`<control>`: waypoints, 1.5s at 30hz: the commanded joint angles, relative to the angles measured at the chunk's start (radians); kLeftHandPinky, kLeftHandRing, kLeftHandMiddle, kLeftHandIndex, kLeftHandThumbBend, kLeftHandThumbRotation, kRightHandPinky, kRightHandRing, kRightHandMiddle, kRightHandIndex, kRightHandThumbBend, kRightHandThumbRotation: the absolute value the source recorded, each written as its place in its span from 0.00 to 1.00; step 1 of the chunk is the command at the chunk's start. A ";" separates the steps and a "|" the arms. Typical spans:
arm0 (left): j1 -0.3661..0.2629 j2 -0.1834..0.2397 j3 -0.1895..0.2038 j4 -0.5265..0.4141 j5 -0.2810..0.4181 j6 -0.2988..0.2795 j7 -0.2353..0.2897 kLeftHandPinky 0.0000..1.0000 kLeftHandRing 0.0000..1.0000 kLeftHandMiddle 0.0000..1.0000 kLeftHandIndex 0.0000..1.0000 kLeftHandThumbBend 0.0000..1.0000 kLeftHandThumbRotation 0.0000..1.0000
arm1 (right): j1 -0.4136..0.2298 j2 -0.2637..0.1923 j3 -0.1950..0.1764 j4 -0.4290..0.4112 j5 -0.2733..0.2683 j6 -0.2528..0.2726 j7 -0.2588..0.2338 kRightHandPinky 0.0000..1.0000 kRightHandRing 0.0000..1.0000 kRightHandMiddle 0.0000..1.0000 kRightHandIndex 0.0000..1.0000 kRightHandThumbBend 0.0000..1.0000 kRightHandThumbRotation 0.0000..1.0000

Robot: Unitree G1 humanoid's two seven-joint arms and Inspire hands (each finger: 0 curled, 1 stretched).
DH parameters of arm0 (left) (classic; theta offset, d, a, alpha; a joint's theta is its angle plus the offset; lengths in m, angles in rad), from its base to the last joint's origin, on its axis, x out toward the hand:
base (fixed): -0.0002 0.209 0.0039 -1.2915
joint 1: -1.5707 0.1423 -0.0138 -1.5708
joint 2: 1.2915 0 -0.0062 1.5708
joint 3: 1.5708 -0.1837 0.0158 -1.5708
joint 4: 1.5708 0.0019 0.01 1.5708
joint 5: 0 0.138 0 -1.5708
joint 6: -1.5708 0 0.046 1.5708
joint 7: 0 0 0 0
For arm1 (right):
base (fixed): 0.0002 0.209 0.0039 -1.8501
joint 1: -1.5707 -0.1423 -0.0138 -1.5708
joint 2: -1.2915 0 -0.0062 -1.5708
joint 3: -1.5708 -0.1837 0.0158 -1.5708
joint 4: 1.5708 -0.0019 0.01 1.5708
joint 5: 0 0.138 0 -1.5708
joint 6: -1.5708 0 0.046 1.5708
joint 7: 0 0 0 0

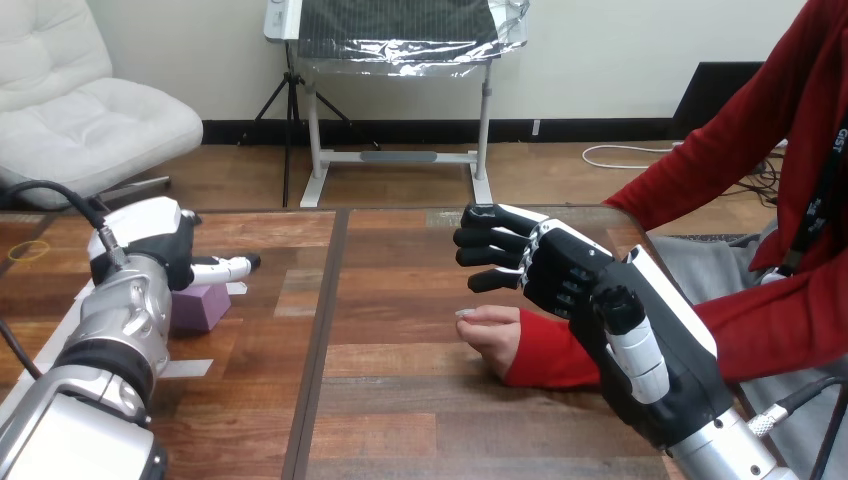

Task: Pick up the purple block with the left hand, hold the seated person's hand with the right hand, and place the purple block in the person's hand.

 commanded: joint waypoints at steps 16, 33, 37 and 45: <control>-0.054 -0.007 -0.014 -0.006 -0.005 -0.002 -0.049 0.90 0.92 0.93 0.91 0.68 0.79 | -0.023 -0.002 -0.013 -0.093 0.026 -0.013 0.000 0.71 0.78 0.79 0.79 0.94 1.00; -0.034 -0.027 -0.015 -0.002 -0.009 0.017 -0.095 0.93 0.93 0.93 0.91 0.65 0.79 | -0.016 0.005 -0.016 -0.113 0.035 -0.017 -0.004 0.70 0.77 0.78 0.77 0.95 1.00; -0.031 -0.031 -0.012 -0.001 -0.013 0.025 -0.106 0.94 0.93 0.93 0.91 0.64 0.78 | -0.015 0.007 -0.018 -0.110 0.034 -0.025 -0.006 0.70 0.77 0.78 0.77 0.96 1.00; -0.028 -0.034 -0.031 0.000 0.001 0.035 -0.139 0.97 0.94 0.93 0.92 0.63 0.81 | -0.014 0.008 -0.020 -0.108 0.041 -0.032 -0.006 0.69 0.77 0.78 0.77 0.97 1.00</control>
